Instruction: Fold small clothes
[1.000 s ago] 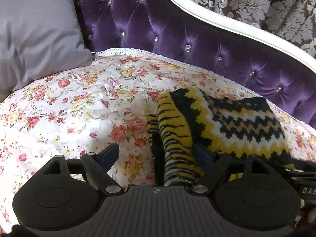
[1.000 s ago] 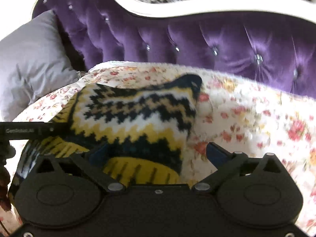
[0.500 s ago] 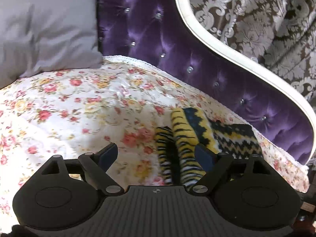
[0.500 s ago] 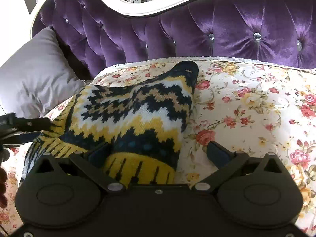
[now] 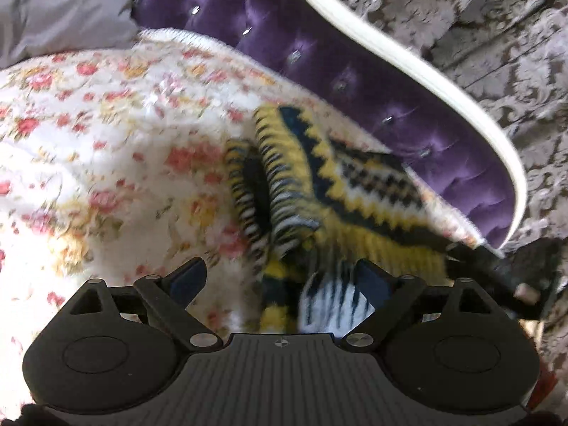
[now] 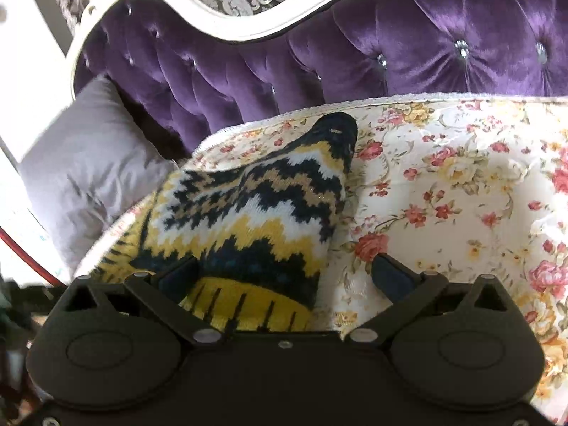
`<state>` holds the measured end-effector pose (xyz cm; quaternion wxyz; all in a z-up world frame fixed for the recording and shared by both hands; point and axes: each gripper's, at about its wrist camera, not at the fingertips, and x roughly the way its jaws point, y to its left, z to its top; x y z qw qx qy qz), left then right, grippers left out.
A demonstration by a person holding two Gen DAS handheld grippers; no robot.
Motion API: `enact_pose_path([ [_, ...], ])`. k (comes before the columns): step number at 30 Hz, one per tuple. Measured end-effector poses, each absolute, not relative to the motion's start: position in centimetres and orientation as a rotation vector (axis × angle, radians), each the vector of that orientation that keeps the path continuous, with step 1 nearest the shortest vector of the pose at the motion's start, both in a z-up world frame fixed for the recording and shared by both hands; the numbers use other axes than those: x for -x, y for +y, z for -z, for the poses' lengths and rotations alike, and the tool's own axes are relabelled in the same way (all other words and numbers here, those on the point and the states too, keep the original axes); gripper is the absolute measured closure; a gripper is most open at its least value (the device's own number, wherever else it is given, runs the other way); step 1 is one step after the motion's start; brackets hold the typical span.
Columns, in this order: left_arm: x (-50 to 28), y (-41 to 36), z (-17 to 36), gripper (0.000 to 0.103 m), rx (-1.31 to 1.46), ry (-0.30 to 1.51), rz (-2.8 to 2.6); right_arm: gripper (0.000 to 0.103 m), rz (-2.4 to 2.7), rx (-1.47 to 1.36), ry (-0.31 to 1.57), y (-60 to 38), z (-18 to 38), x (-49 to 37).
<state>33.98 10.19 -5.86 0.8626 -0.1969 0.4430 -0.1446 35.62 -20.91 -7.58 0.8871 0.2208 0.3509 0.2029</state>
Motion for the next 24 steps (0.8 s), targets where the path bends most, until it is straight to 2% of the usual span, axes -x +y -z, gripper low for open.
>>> enact_pose_path([
  [3, -34.1, 10.0, 6.4, 0.01, 0.405, 0.948, 0.31, 0.0, -0.462, -0.582, 0.732, -22.3, 8.1, -36.1],
  [5, -34.2, 9.6, 6.6, 0.001, 0.39, 0.948, 0.326, 0.0, -0.498, -0.637, 0.735, -22.8, 8.3, -36.4],
  [13, -35.0, 8.4, 7.0, 0.001, 0.362, 0.914, 0.332, 0.0, -0.657, -0.635, 0.77, -20.8, 8.6, -38.7],
  [21, -34.4, 10.4, 6.4, 0.001, 0.478, 0.951, 0.354, 0.001, -0.713, -0.663, 0.776, -20.6, 9.0, -39.6],
  [24, -33.5, 11.6, 5.7, 0.001, 0.412, 0.941, 0.293, 0.001, -0.747, -0.635, 0.788, -21.0, 9.0, -39.5],
])
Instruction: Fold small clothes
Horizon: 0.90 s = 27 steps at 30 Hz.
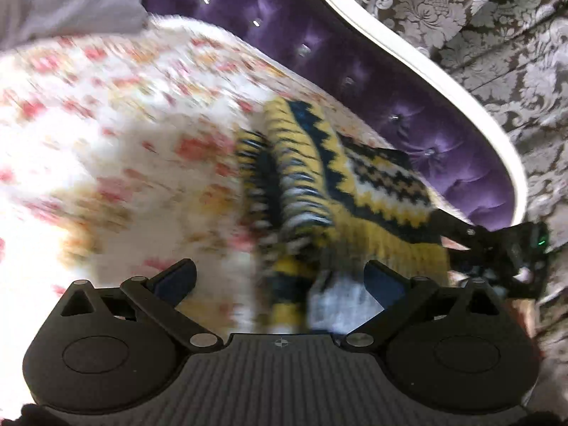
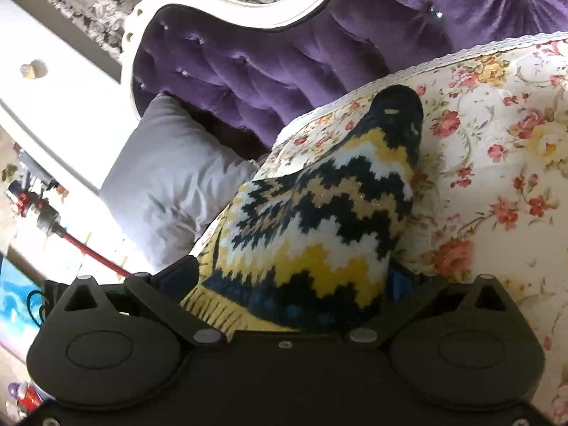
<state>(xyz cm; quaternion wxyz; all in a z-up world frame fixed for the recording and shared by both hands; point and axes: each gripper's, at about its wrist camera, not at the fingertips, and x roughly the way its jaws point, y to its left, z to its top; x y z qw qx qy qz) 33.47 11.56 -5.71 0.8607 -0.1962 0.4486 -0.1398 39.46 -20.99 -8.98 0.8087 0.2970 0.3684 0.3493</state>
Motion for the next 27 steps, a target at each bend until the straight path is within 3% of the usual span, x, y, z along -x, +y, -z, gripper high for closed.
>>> enact_pose_path([
  [3, -33.3, 11.7, 5.3, 0.001, 0.308, 0.956, 0.266, 0.001, -0.754, -0.6, 0.794, -20.8, 8.8, -39.3],
  [11, -34.2, 9.0, 6.9, 0.001, 0.352, 0.992, 0.42, 0.0, -0.768, -0.616, 0.791, -20.9, 9.1, -39.4],
  [19, -36.7, 9.7, 9.0, 0.001, 0.698, 0.925, 0.486, 0.0, -0.768, -0.669, 0.79, -20.9, 9.1, -40.3],
  [24, -36.4, 9.3, 8.8, 0.002, 0.675, 0.91, 0.487, 0.0, -0.766, -0.725, 0.761, -21.1, 9.3, -40.4],
  [25, -36.4, 9.2, 8.8, 0.008, 0.665, 0.905, 0.48, 0.008, -0.75, -0.717, 0.758, -21.0, 9.3, -40.2],
  [26, -36.3, 9.0, 8.7, 0.027, 0.647, 0.9, 0.465, 0.021, -0.728, -0.693, 0.761, -20.8, 9.1, -40.1],
  [27, -36.2, 9.1, 8.4, 0.043, 0.627, 0.891, 0.448, 0.046, -0.686, -0.65, 0.77, -20.5, 9.0, -39.9],
])
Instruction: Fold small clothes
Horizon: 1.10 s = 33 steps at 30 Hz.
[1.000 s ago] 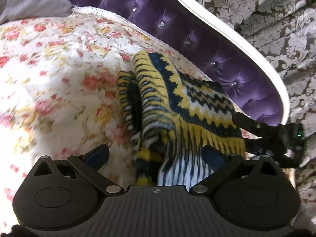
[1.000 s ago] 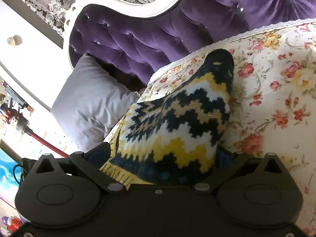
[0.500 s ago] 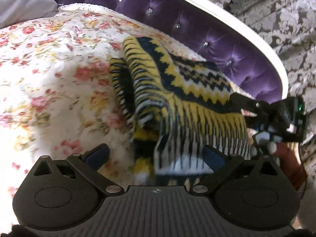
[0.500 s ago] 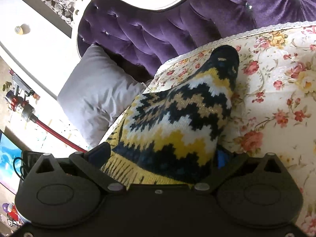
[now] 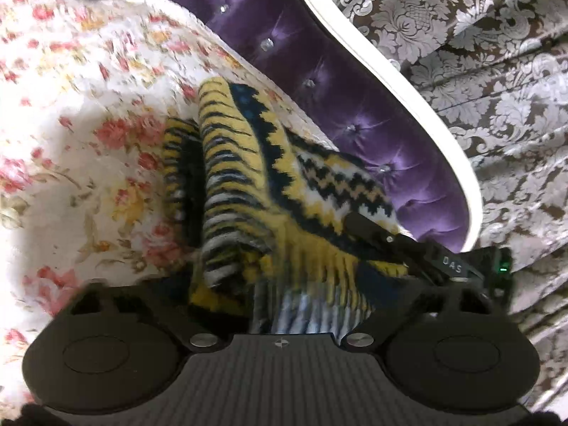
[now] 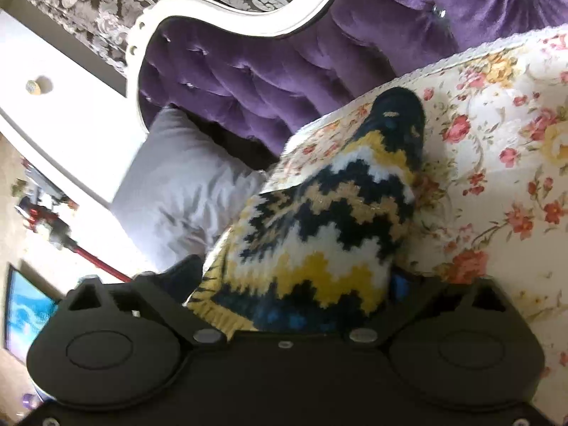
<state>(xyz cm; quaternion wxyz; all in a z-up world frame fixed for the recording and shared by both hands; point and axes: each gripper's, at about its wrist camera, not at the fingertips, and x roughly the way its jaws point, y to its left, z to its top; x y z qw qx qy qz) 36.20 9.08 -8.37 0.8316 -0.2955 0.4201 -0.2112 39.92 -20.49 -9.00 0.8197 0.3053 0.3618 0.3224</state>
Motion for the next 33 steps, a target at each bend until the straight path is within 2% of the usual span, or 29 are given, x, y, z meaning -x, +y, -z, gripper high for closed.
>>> enact_pose_path([
  [1, -35.9, 9.1, 8.3, 0.059, 0.614, 0.874, 0.433, 0.049, -0.668, -0.629, 0.762, -20.4, 8.9, -39.7],
  [5, -34.5, 8.3, 6.6, 0.065, 0.524, 0.805, 0.437, 0.052, -0.633, -0.59, 0.71, -19.9, 7.4, -38.3],
  [12, -30.6, 5.6, 1.9, 0.066, 0.487, 0.686, 0.538, 0.053, -0.625, -0.585, 0.583, -21.2, 1.6, -34.2],
  [16, -28.5, 1.9, 0.1, 0.066, 0.458, 0.677, 0.59, 0.053, -0.582, -0.554, 0.574, -23.9, -1.5, -30.7],
  [21, -26.7, -3.0, 1.9, 0.063, 0.405, 0.747, 0.621, 0.053, -0.478, -0.524, 0.587, -27.9, -1.8, -26.6],
  [22, -26.5, -3.8, 2.9, 0.059, 0.382, 0.779, 0.608, 0.052, -0.452, -0.538, 0.597, -28.7, -1.2, -26.1],
  [23, -26.3, -4.6, 4.1, 0.053, 0.339, 0.82, 0.588, 0.049, -0.427, -0.552, 0.615, -29.4, -0.4, -25.6],
  [24, -26.1, -5.5, 5.6, 0.051, 0.262, 0.874, 0.549, 0.043, -0.382, -0.553, 0.647, -30.2, 0.7, -25.2],
  [25, -25.7, -5.9, 6.8, 0.04, 0.201, 0.9, 0.511, 0.027, -0.309, -0.534, 0.692, -30.8, 2.0, -25.0],
  [27, -24.2, -5.1, 7.6, 0.034, 0.192, 0.814, 0.514, 0.012, -0.167, -0.479, 0.785, -31.8, 4.3, -24.6],
  [29, -23.4, -4.4, 6.9, 0.034, 0.167, 0.819, 0.479, 0.012, -0.099, -0.466, 0.792, -32.8, 5.1, -23.7],
  [33, -22.1, -3.4, 3.3, 0.034, 0.114, 0.724, 0.416, 0.01, -0.085, -0.517, 0.661, -34.0, 3.3, -21.0],
])
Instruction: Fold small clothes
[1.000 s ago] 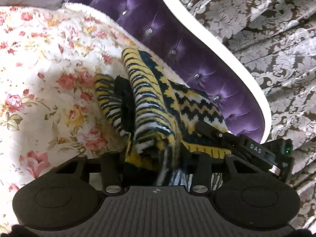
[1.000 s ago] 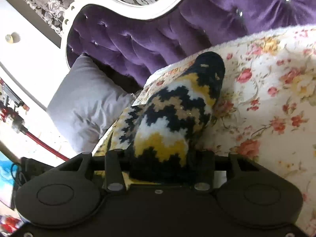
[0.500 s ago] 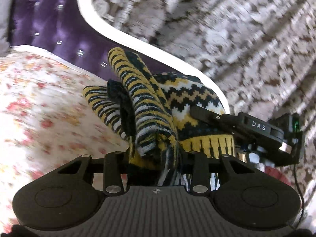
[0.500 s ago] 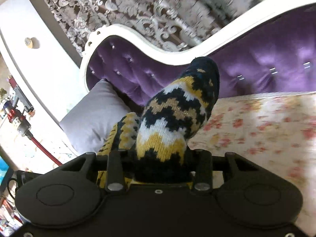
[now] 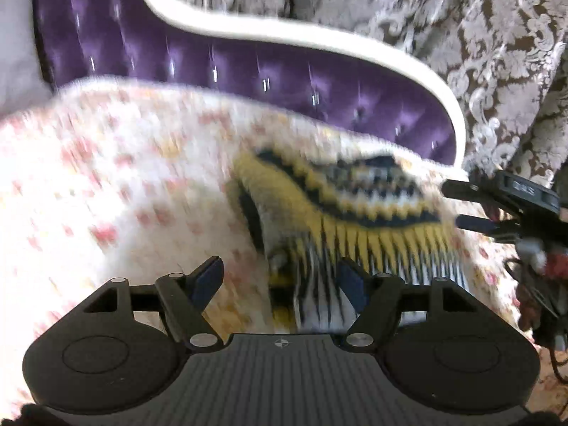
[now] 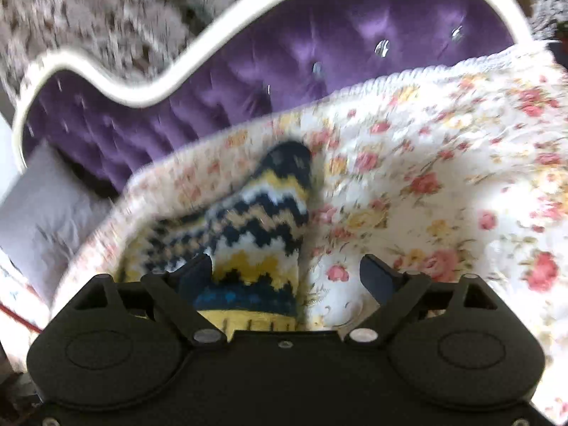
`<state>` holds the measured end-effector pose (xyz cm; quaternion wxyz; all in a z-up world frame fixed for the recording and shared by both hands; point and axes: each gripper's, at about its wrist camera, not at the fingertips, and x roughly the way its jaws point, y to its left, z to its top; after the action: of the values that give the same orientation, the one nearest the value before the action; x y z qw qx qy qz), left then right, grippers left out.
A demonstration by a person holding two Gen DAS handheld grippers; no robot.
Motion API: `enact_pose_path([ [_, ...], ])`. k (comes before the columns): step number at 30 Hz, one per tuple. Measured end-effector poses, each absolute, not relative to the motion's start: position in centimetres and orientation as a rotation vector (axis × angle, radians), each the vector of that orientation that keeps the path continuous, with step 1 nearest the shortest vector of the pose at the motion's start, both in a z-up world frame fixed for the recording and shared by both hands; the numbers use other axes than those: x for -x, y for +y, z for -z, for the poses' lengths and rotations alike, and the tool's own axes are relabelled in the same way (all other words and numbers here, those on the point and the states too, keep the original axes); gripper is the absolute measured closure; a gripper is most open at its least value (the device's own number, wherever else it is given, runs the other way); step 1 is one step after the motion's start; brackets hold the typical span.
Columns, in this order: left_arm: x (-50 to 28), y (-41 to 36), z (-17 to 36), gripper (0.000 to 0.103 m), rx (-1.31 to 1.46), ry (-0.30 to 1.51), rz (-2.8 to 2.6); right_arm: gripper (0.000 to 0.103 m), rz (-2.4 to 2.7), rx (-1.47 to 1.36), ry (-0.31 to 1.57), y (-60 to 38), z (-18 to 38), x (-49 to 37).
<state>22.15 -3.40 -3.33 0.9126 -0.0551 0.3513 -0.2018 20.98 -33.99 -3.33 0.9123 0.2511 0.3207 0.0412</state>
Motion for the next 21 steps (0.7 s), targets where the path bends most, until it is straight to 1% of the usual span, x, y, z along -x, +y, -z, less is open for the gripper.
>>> enact_pose_path([
  [1, -22.3, -3.6, 2.4, 0.032, 0.087, 0.696, 0.409, 0.004, -0.082, -0.5, 0.619, -34.0, 2.7, -20.3],
  [2, -22.8, -4.0, 1.6, 0.029, 0.058, 0.675, 0.4, 0.0, -0.082, -0.477, 0.584, -33.7, 2.0, -20.0],
  [4, -24.1, -5.5, 0.8, 0.029, 0.01, 0.644, 0.372, 0.0, -0.084, -0.41, 0.557, -32.8, 0.9, -20.2],
  [6, -25.7, -6.8, 1.0, 0.029, -0.022, 0.633, 0.348, 0.0, -0.072, -0.348, 0.566, -31.8, 0.5, -21.2],
  [11, -30.2, -9.1, 4.5, 0.028, -0.117, 0.745, 0.274, 0.0, -0.055, -0.283, 0.636, -31.1, 1.7, -23.7],
  [12, -30.7, -9.3, 5.7, 0.027, -0.149, 0.774, 0.265, 0.0, -0.04, -0.27, 0.662, -31.3, 2.3, -24.1],
  [14, -30.7, -8.6, 6.8, 0.015, -0.153, 0.768, 0.259, 0.0, 0.005, -0.221, 0.745, -31.6, 4.1, -24.9],
  [15, -30.8, -8.3, 6.8, 0.014, -0.142, 0.774, 0.254, 0.0, 0.0, -0.223, 0.761, -32.0, 5.1, -25.0],
  [17, -30.9, -7.7, 6.3, 0.015, -0.109, 0.794, 0.263, 0.001, -0.021, -0.314, 0.754, -33.2, 6.1, -24.8],
  [21, -28.1, -6.8, 4.0, 0.016, -0.093, 0.723, 0.271, 0.001, -0.017, -0.296, 0.675, -32.8, 4.2, -22.5],
])
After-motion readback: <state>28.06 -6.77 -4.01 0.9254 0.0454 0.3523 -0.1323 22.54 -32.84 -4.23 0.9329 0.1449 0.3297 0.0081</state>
